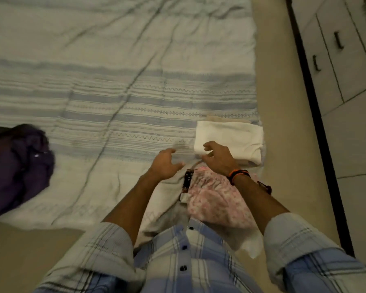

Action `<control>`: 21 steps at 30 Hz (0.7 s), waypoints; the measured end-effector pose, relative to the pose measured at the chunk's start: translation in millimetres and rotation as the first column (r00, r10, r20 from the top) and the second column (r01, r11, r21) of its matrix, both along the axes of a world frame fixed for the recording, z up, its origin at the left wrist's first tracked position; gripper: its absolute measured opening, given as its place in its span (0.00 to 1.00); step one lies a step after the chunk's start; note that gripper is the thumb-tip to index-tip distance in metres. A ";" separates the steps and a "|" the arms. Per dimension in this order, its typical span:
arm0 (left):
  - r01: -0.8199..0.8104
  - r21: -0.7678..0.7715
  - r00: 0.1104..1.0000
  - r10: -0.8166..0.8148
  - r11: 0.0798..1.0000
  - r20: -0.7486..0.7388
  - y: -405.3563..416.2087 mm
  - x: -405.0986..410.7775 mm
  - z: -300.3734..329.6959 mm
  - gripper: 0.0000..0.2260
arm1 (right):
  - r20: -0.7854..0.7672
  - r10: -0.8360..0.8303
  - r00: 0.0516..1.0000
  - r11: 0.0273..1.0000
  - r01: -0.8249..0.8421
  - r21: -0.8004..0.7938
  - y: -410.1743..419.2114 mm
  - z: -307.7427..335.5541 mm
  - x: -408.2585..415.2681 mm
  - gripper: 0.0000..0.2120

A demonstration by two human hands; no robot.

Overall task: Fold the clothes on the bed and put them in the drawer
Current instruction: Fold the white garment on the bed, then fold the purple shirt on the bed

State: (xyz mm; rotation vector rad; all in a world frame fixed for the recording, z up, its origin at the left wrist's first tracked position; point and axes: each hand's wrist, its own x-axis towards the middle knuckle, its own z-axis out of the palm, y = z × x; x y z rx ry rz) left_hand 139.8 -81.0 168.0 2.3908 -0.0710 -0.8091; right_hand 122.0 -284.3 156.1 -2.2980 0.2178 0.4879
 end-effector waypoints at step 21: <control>-0.599 -0.045 0.800 0.600 0.799 -0.011 398.1 -149.0 11.5 0.25 | 0.069 0.406 0.911 0.912 -0.409 0.035 400.0 24.0 -60.1 0.16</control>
